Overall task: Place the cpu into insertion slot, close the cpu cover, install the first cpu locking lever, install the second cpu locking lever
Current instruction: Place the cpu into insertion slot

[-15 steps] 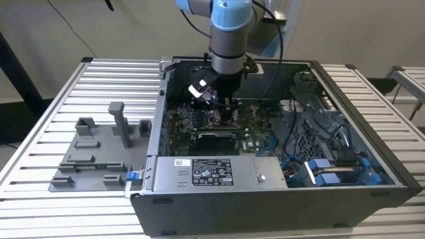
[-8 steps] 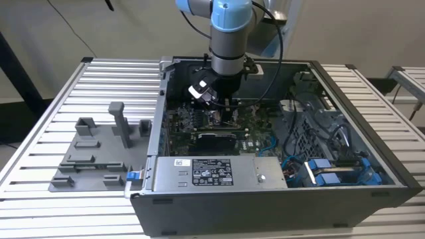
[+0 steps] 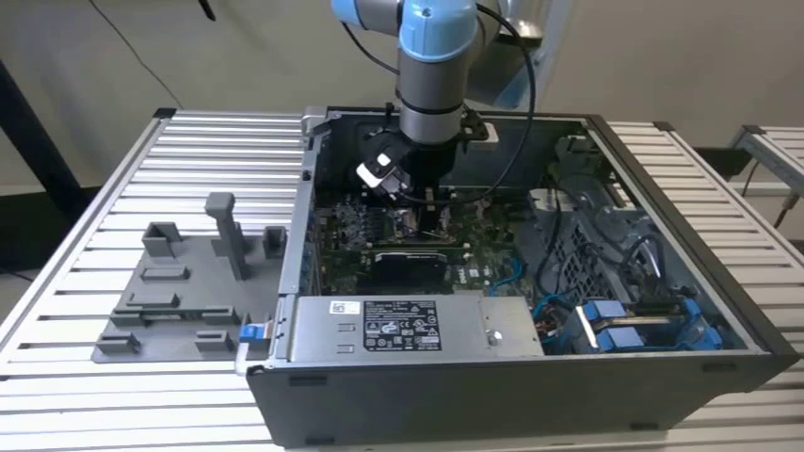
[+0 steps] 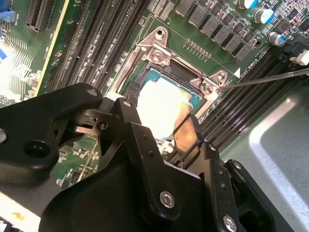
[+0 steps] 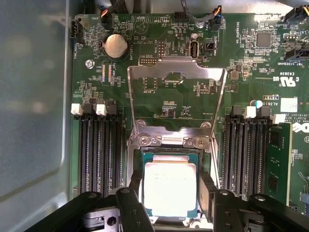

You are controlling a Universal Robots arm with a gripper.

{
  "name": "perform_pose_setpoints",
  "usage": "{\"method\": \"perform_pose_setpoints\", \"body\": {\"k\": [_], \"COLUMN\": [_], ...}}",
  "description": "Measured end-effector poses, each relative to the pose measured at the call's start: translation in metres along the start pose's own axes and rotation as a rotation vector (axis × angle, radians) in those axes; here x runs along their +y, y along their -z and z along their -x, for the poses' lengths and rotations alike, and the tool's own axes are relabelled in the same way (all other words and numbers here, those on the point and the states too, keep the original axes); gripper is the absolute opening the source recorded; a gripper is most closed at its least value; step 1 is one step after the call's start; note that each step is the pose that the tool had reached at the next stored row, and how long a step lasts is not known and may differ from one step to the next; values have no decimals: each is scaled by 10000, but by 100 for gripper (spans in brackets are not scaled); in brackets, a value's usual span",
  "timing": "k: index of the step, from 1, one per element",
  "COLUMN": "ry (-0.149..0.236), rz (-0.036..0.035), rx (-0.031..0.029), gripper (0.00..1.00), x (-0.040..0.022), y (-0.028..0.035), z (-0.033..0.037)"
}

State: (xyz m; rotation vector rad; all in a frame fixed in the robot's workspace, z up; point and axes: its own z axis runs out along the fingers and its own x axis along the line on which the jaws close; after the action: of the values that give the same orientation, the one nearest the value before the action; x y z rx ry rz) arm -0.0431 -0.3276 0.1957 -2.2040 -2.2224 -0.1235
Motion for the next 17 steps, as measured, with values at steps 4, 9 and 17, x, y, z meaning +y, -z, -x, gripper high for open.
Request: {"method": "perform_pose_setpoints", "body": {"k": [4,9,17], "ry": [3,4,5], "rz": [1,0,3], "rx": [1,0,-3], "gripper": [55,55,55], "x": [0,0,0], "y": [-1,-3,-8], "z": [7,12,4]}}
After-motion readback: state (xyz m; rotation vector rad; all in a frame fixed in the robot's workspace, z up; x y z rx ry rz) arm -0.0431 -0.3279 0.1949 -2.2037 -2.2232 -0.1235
